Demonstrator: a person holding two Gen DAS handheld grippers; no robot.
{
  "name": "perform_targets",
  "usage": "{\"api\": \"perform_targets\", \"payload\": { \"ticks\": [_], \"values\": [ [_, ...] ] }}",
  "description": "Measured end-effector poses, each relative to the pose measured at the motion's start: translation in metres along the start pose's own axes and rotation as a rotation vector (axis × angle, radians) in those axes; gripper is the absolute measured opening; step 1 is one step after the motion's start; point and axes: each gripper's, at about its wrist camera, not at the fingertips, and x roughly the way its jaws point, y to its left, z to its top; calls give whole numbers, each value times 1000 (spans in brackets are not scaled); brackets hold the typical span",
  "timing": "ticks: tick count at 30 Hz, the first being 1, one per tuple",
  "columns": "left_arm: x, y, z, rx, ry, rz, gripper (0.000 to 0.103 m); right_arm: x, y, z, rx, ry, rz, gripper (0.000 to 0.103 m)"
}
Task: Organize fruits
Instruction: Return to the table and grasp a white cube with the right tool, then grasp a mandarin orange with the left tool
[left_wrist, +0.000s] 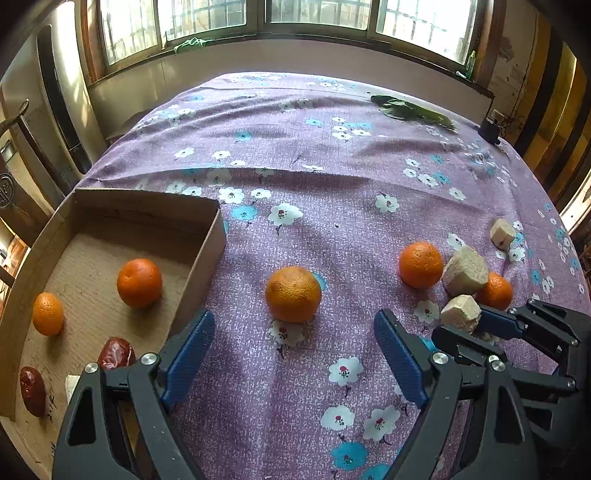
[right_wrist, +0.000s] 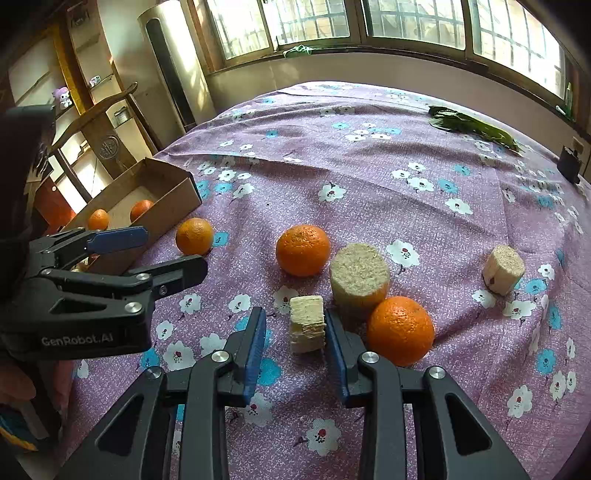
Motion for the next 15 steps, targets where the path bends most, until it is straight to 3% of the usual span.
{"api": "perform_targets", "payload": {
  "ticks": [3,5,6,8,9,15],
  "values": [
    [5,4,3,-24,2,-18,85,1,2,0,-12,-6,-15,23],
    [6,6,4,-35,-8,-6,67,0,1,-1,-8,-6,-11,21],
    [8,7,5,-34,3,4,47,0,1,-2,-12,-5,-12,19],
    [8,8,6,-26,-9,9,42,0,3,-2,-21,-5,-20,19],
    [7,9,7,-24,-13,8,34,0,4,-3,-27,-6,-25,19],
    [-1,8,0,-15,-16,-21,30,-6,7,-7,-24,-8,-25,19]
  ]
}}
